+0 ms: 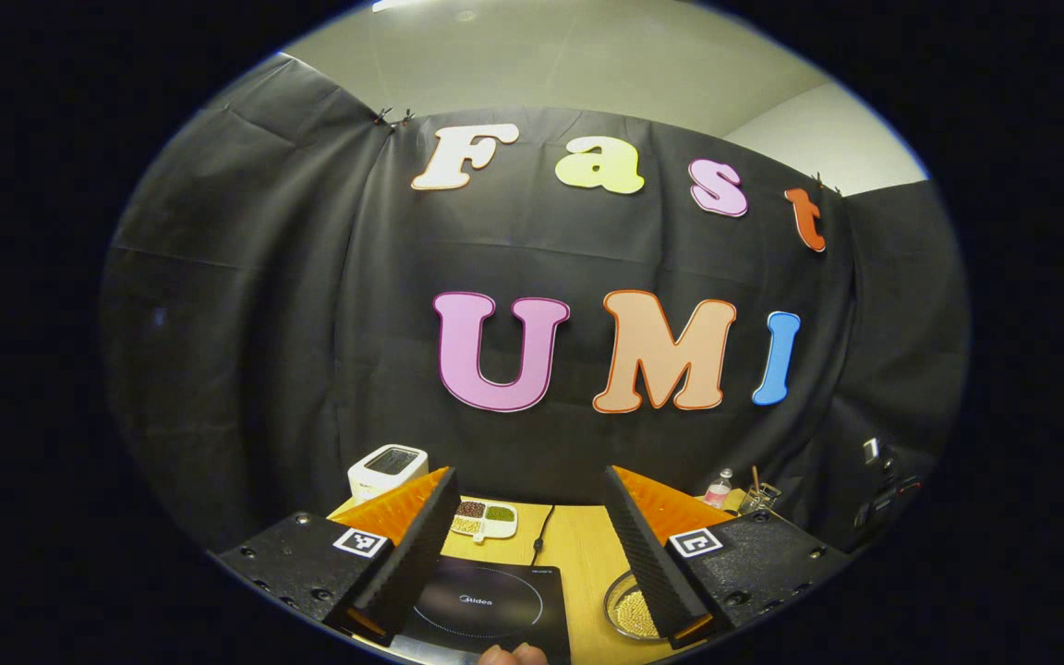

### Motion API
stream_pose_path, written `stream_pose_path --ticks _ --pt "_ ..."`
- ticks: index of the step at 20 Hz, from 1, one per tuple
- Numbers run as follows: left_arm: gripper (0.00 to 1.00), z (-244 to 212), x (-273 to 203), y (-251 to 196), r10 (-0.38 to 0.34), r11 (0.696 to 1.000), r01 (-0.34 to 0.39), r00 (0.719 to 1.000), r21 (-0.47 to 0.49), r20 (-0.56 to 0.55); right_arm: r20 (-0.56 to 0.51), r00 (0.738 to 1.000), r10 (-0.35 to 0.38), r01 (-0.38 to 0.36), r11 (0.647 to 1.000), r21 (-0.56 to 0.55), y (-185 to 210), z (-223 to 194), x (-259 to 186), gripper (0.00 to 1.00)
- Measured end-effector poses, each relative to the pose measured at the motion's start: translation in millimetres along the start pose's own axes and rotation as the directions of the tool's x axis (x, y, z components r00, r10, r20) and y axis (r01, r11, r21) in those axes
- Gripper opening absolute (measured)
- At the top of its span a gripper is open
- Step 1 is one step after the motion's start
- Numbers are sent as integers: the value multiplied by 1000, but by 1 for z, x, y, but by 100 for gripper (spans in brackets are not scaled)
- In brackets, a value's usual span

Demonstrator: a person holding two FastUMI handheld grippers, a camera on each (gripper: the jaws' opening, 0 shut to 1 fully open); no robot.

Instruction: First push the handle of the pot to place it horizontally, then grasp the pot with both hands and set it on the induction cooktop.

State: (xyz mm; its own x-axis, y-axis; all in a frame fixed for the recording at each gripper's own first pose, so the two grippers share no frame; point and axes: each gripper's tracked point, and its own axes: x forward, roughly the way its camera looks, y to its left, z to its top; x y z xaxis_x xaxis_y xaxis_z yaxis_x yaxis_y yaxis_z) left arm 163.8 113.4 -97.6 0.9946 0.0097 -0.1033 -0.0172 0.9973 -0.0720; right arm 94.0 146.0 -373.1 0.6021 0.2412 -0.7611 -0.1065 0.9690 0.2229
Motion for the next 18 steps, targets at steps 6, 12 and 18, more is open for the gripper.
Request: stream_pose_path --ticks 6,12,18 --pt "92 -7 5 7 12 1000 -12 1000 -11 -17 -105 994 -43 34 996 -80 -11 -43 21 0" --pt "95 -9 5 15 20 1000 -20 1000 -11 -23 -214 974 -67 52 996 -73 -22 -81 39 0" --pt "92 -9 2 21 30 999 -30 999 -12 -26 -314 944 -103 67 990 -122 -29 -115 49 3"
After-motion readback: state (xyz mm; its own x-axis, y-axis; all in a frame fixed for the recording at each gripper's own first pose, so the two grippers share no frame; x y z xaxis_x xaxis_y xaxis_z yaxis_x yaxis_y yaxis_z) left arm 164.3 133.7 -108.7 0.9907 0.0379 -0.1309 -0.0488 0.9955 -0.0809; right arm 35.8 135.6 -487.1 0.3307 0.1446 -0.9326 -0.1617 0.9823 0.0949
